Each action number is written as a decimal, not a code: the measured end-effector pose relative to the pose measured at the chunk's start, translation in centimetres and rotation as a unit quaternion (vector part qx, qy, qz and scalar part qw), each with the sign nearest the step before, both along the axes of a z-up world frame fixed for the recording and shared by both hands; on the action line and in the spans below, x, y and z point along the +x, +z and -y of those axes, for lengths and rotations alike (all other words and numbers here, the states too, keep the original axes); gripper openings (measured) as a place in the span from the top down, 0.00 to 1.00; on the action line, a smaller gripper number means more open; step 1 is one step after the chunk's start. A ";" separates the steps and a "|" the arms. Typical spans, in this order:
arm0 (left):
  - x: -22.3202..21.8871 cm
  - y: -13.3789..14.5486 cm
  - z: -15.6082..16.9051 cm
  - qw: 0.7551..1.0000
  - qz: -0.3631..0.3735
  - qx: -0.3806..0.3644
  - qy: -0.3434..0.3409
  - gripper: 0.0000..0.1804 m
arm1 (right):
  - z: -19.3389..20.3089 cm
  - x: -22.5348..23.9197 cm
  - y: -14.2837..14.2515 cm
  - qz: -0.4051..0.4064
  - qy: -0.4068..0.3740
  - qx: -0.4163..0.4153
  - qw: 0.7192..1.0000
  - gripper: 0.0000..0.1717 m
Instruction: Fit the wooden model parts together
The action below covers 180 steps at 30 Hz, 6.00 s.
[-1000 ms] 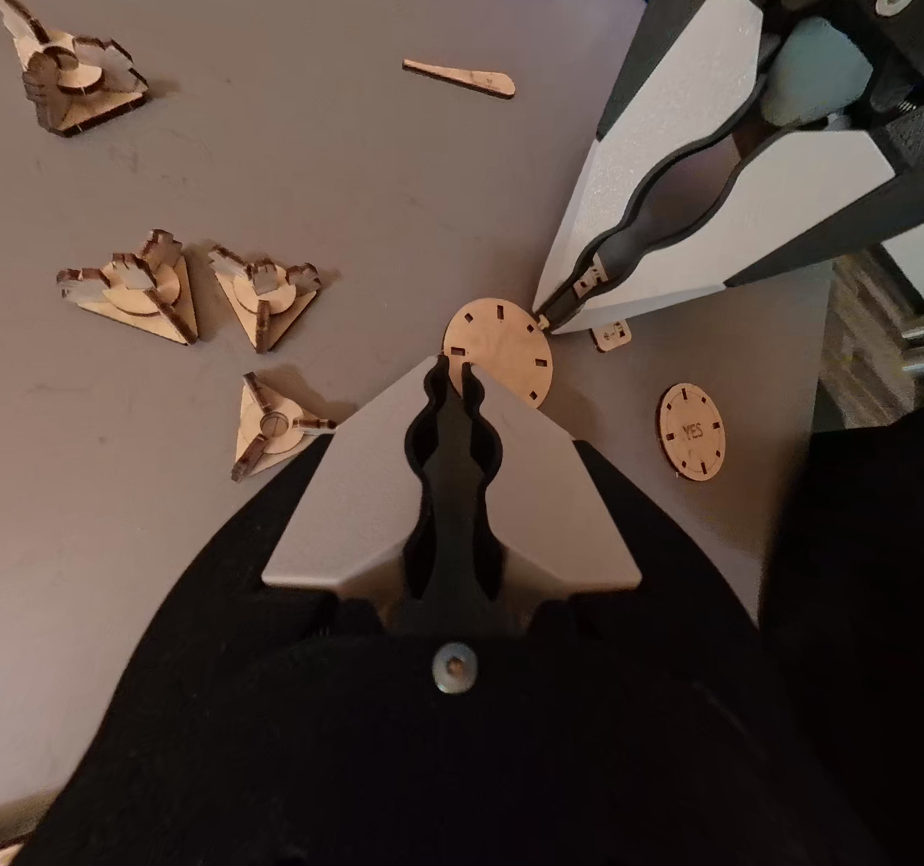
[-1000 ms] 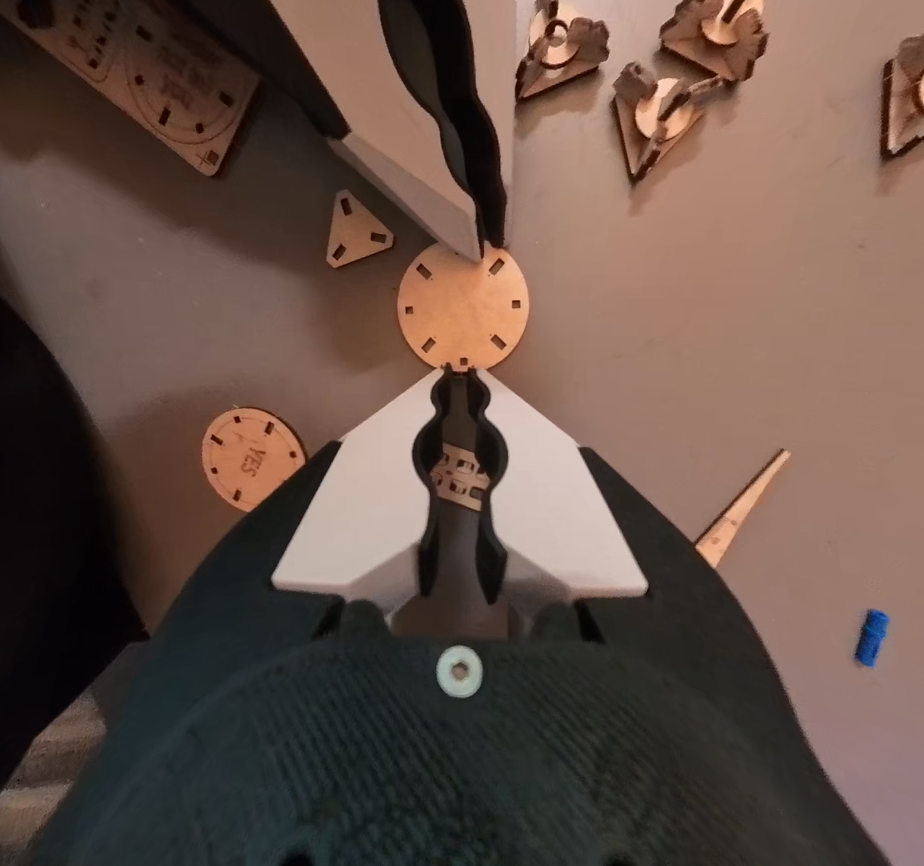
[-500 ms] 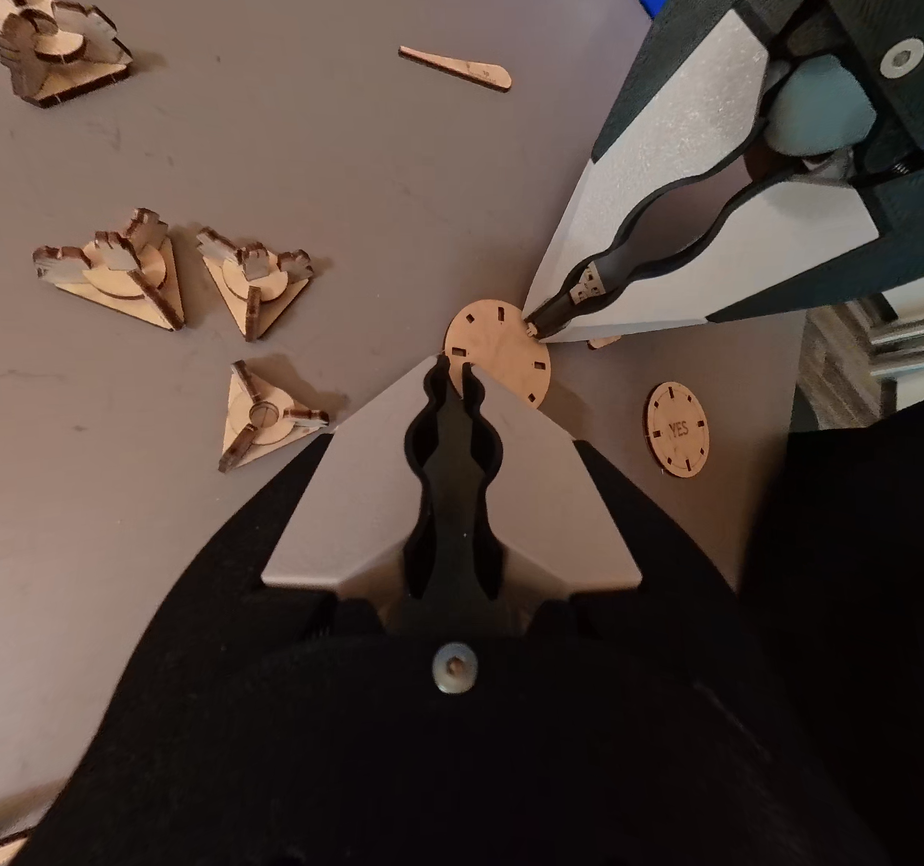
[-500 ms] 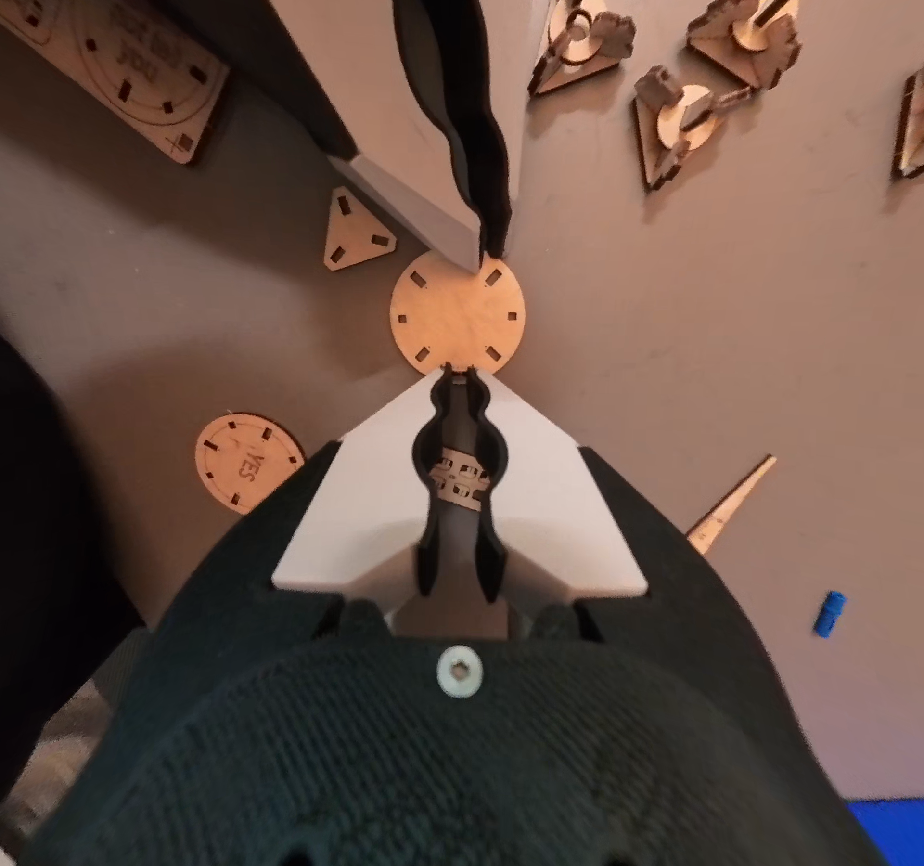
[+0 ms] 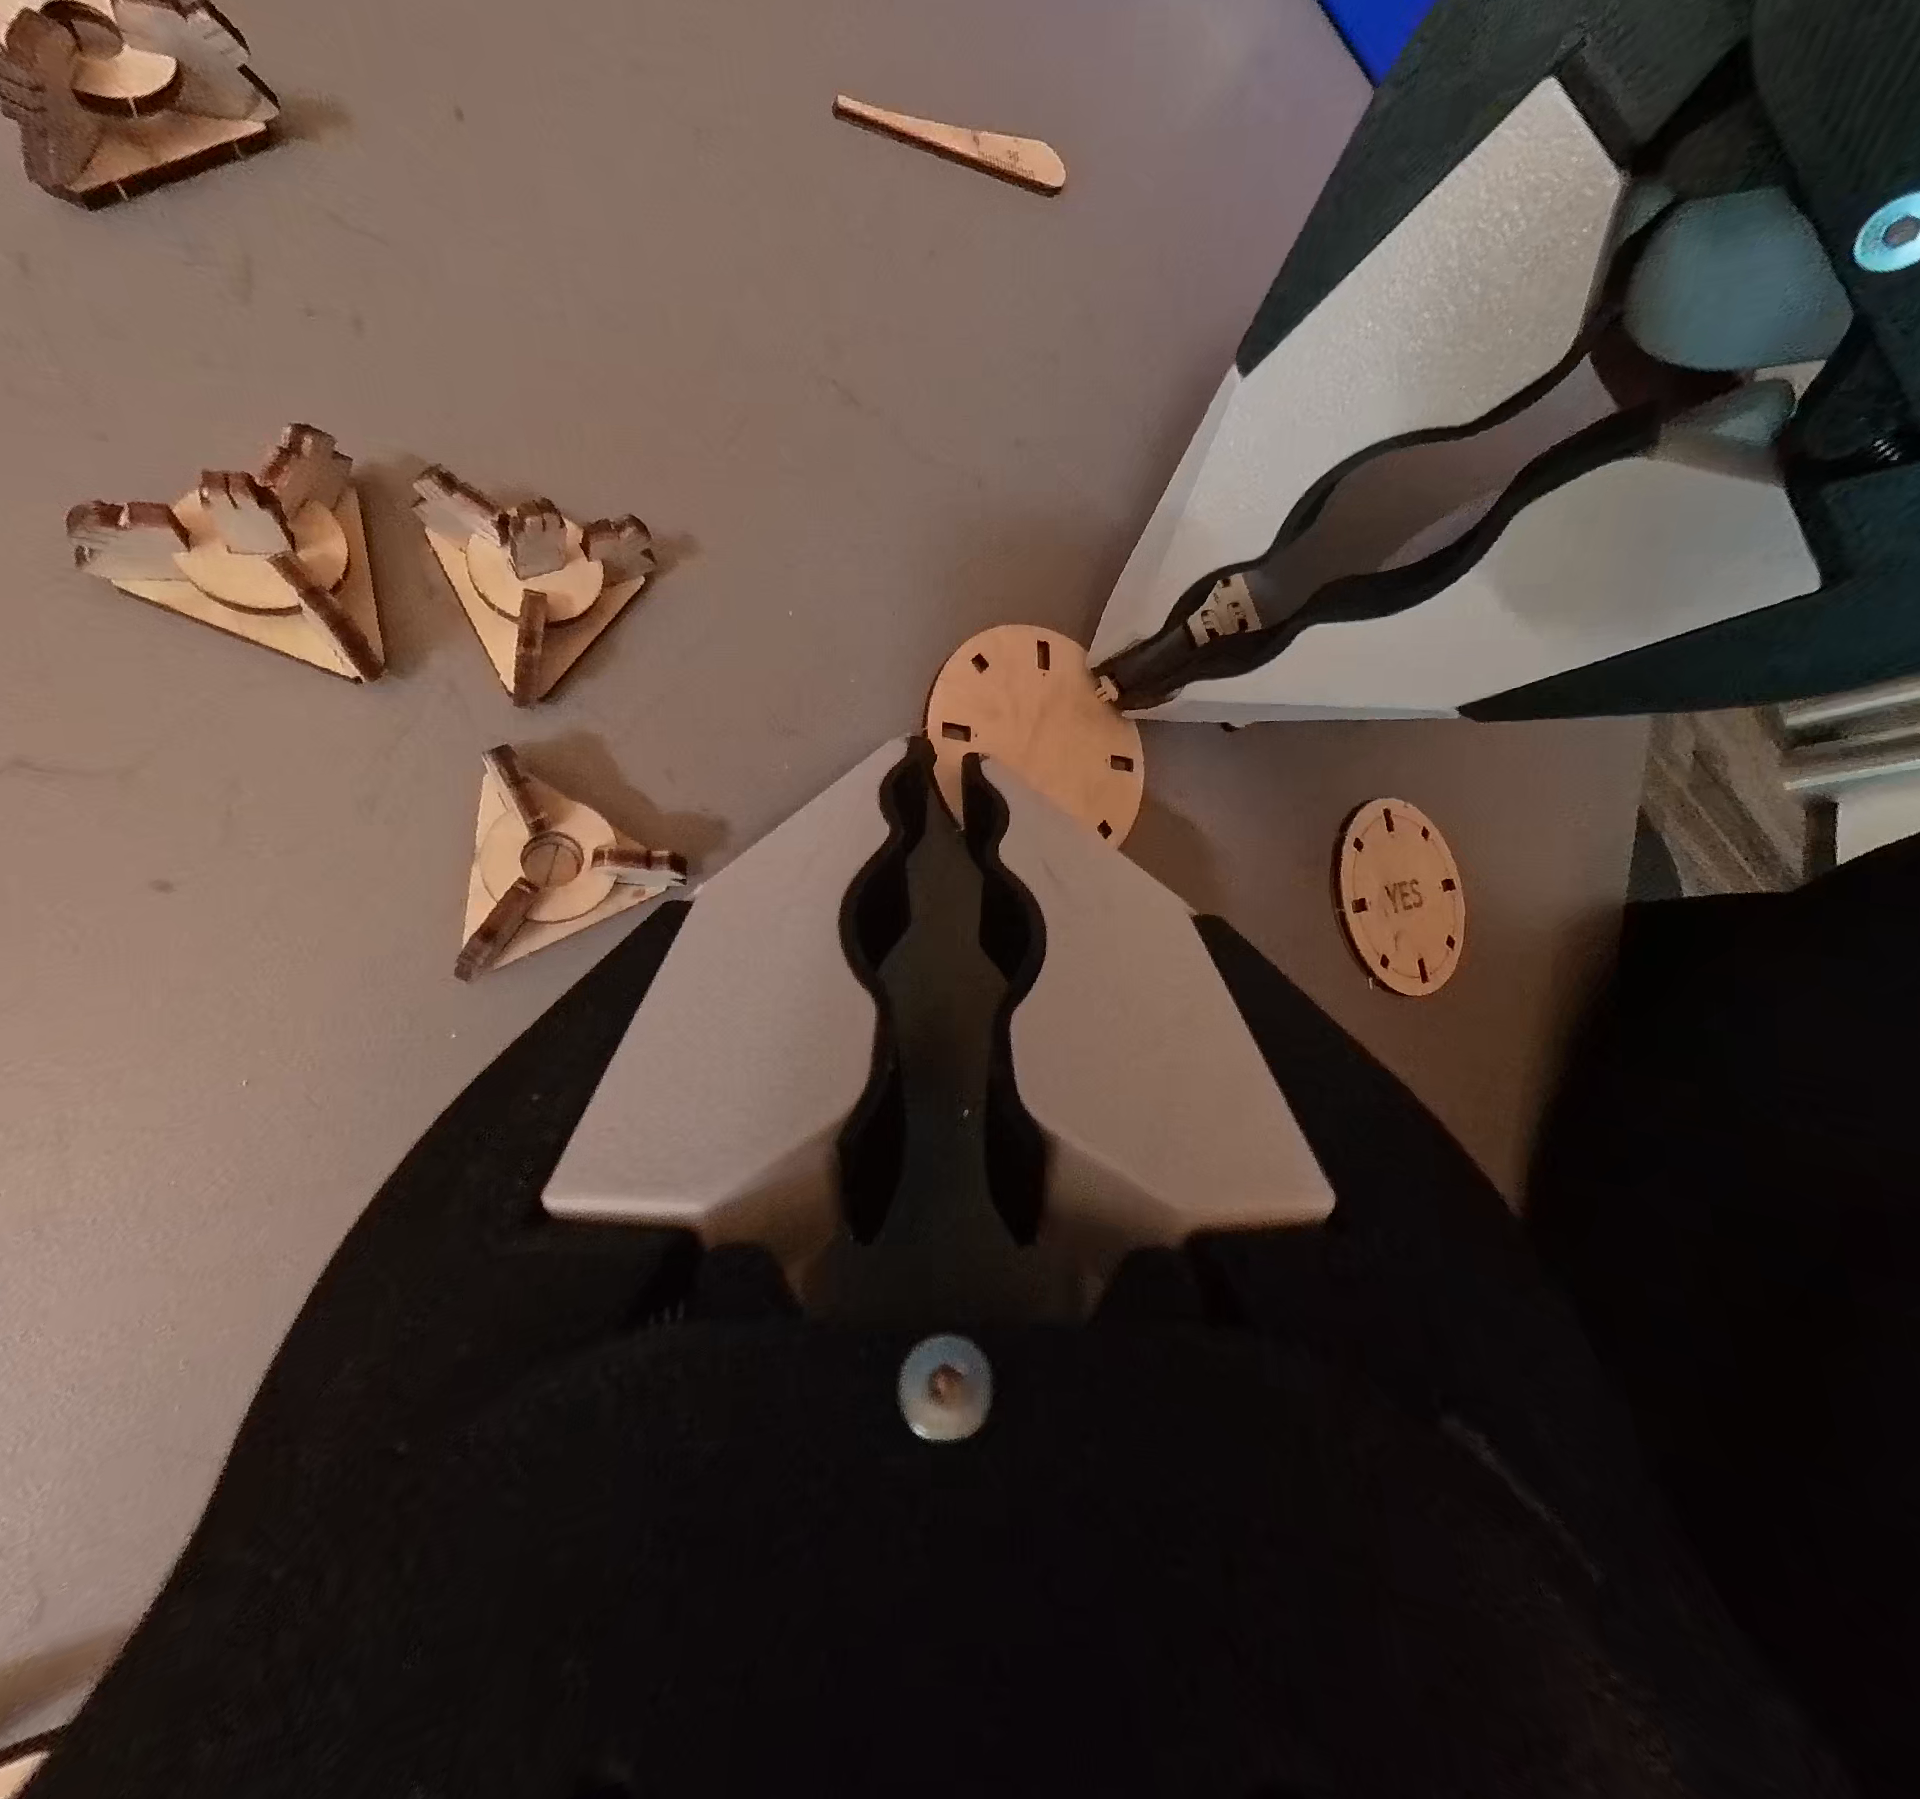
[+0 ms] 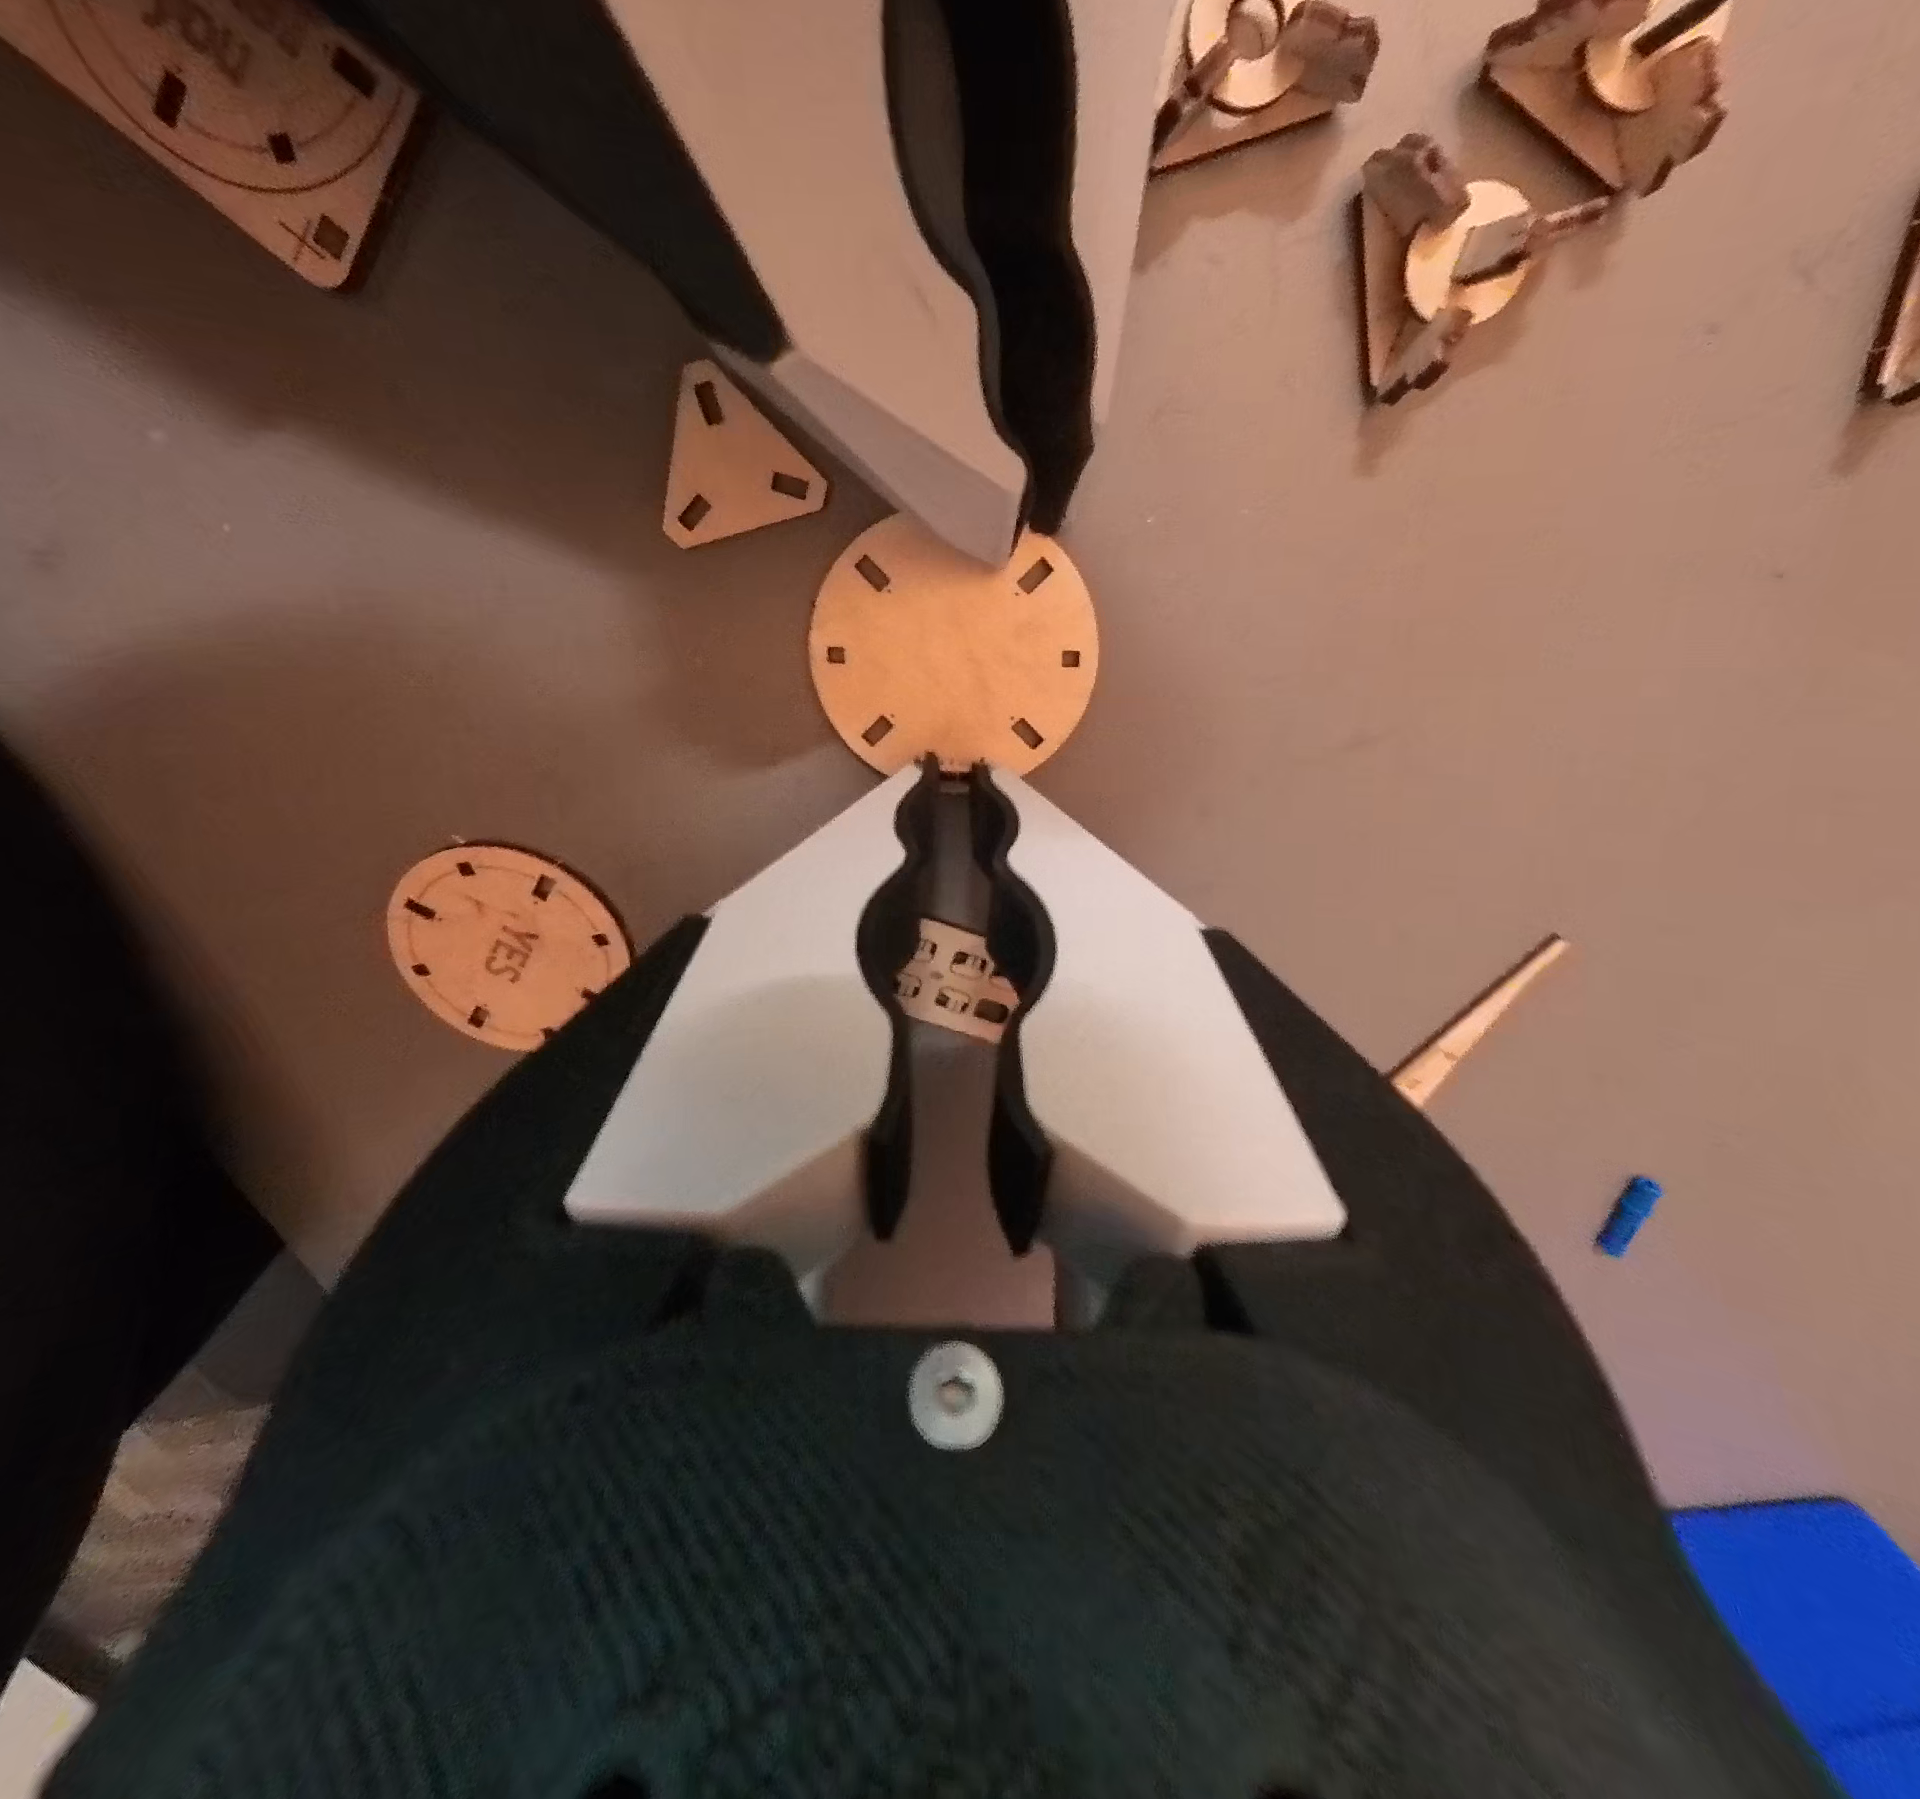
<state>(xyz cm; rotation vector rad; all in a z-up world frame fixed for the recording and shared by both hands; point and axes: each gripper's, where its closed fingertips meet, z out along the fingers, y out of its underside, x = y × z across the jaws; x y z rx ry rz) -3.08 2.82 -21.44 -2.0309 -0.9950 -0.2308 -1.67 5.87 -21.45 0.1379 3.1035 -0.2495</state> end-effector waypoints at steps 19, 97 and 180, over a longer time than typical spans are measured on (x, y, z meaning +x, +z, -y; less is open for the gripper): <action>0.0 0.0 0.0 1.000 0.003 0.002 0.003 0.97 | 0.0 0.0 -0.1 0.020 0.051 0.046 0.997 0.98; 2.8 0.7 -2.3 0.985 -0.122 -0.042 -0.117 0.99 | -0.2 1.0 0.5 -0.023 0.066 -0.351 0.934 0.93; 1.5 12.4 -1.4 0.929 -0.314 0.196 0.007 1.00 | 0.7 -1.3 14.4 0.309 -0.166 -0.709 0.612 0.90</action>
